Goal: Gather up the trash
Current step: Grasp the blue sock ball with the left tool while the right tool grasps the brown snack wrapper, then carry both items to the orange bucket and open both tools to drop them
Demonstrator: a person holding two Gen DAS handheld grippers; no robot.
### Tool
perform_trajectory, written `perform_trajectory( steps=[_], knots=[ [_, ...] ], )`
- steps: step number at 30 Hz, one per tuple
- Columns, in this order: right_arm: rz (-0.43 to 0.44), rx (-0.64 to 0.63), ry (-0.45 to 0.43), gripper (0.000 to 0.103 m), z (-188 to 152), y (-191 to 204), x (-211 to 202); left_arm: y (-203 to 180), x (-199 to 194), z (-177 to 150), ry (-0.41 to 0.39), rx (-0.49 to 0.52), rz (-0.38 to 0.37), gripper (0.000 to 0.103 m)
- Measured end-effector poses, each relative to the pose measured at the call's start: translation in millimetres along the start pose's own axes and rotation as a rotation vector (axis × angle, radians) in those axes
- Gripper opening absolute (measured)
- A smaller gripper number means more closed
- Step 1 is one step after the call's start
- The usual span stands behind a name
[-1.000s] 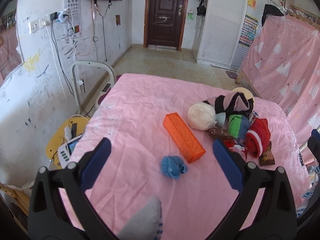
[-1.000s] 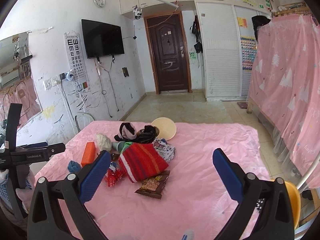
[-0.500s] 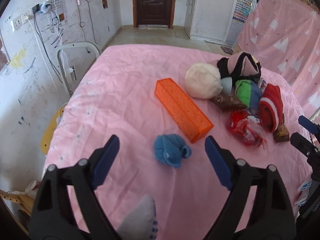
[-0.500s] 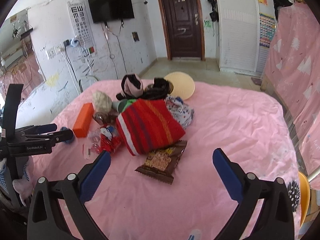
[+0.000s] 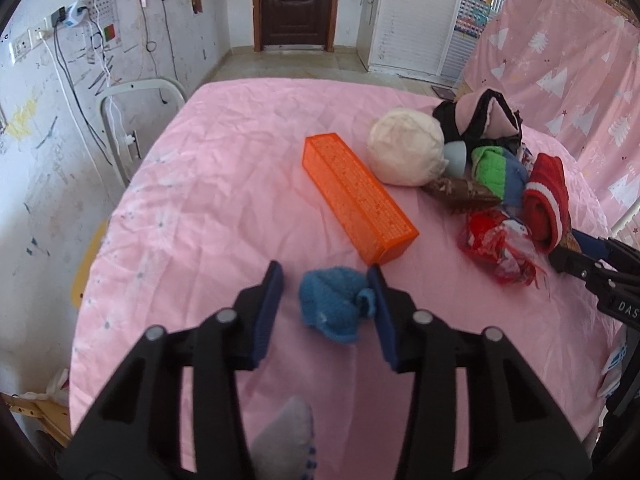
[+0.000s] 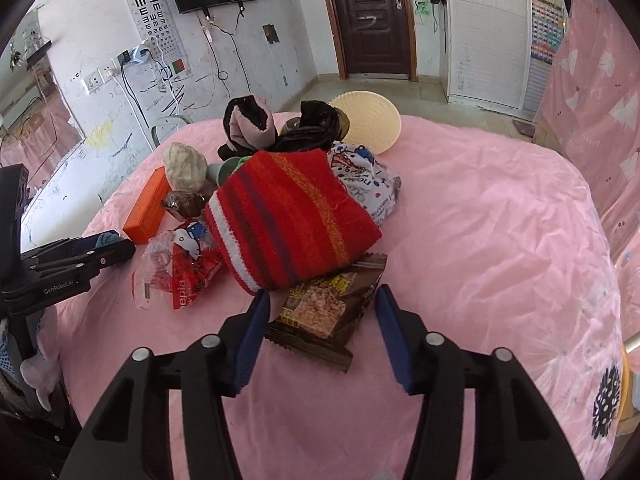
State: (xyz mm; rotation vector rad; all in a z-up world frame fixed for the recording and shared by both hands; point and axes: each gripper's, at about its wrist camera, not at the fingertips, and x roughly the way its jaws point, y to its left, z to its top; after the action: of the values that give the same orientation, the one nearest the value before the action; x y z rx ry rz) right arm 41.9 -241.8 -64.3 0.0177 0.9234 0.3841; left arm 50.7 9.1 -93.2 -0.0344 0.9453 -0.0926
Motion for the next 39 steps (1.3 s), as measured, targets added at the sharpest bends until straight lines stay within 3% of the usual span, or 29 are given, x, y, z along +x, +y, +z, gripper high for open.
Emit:
perform_trajectory(
  steps=[1, 5, 16, 21, 27, 39],
  knots=[
    [-0.001, 0.003, 0.000, 0.036, -0.1, -1.8, -1.1, 0.3, -0.5, 0.0, 0.000, 0.003, -0.006, 0.030],
    [0.001, 0.015, -0.008, 0.029, -2.3, -8.1, -6.6, -1.2, -4.6, -1.1, -0.004, 0.007, -0.004, 0.029],
    [-0.016, 0.067, -0.087, 0.029, -21.9, -39.6, -43.2, -15.2, -33.0, -2.2, -0.055, 0.012, 0.026, 0.029],
    [-0.033, 0.108, -0.140, 0.029, -32.9, -63.6, -66.8, -37.1, -48.8, 5.7, -0.090, 0.044, -0.014, 0.029],
    [-0.066, 0.146, -0.214, 0.029, -39.4, -86.8, -100.8, -99.0, -63.9, 18.1, -0.126, 0.143, -0.146, 0.029],
    [-0.180, 0.215, -0.323, 0.029, -61.4, -159.6, -166.7, -251.1, -62.5, 37.1, -0.119, 0.363, -0.361, 0.029]
  ],
)
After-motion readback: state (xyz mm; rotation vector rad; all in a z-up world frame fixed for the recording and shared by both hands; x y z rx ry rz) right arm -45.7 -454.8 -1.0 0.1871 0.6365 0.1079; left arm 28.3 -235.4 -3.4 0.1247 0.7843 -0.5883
